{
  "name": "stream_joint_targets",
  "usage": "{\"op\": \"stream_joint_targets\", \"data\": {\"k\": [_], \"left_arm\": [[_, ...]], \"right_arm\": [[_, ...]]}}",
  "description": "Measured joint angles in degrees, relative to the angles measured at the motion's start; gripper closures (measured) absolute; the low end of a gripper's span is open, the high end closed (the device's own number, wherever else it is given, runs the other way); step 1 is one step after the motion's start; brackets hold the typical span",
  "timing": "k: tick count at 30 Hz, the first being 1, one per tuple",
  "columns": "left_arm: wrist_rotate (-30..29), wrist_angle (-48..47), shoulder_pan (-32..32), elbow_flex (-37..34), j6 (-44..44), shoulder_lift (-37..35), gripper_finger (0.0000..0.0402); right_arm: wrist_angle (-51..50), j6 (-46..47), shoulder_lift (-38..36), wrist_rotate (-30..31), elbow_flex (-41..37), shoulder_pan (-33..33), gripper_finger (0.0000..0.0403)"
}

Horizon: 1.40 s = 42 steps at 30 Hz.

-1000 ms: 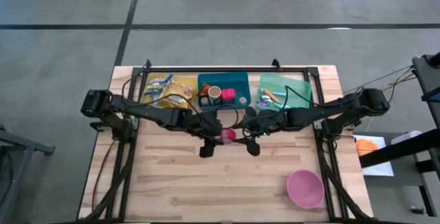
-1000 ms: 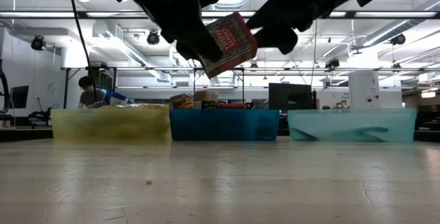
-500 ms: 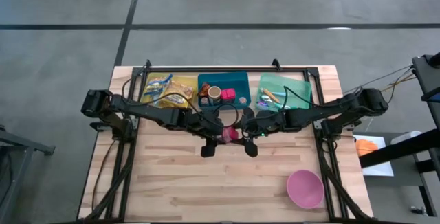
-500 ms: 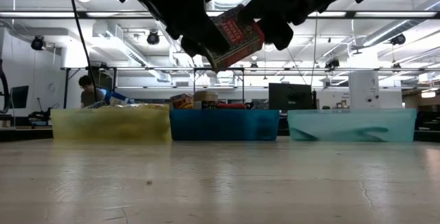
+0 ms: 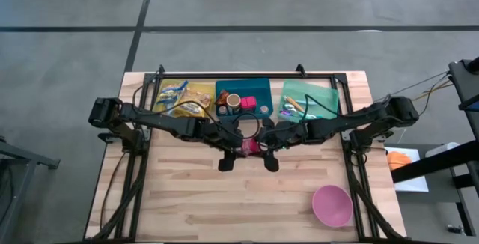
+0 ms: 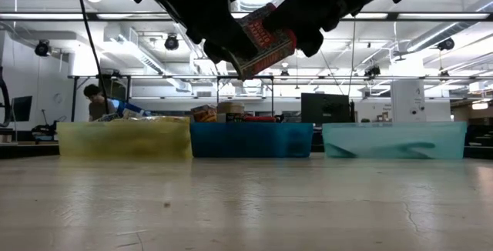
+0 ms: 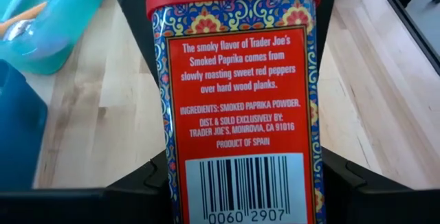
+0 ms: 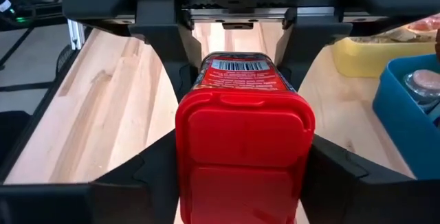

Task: Pick & Place Food Item
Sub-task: Put the red seasoning can into the blue bin

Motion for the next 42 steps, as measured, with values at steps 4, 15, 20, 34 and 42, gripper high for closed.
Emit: {"op": "stream_joint_targets", "data": {"k": [4,15,20,34,42], "left_arm": [[-0.06,0.13,0.00,0.02,0.48,-0.04,0.0195],[0.14,-0.48,0.00,0.00,-1.92,-0.54,0.0112],[-0.35,-1.00,0.00,0.00,-3.45,-1.05,0.0032],[-12.63,-17.38,0.09,-3.28,-14.35,-11.96,0.0005],[-12.45,-2.98,0.71,-13.68,-15.66,-21.27,0.0005]], "right_arm": [[-0.62,0.00,-0.09,0.02,0.21,0.00,0.0193],[-2.85,-0.18,-0.37,-0.13,0.04,0.02,0.0193],[-3.23,1.01,-0.84,0.07,0.08,-0.59,0.0193],[-38.17,-0.40,-2.95,7.68,19.28,-10.37,0.0193],[-54.84,-3.81,0.09,1.80,32.84,-24.30,0.0193]]}}
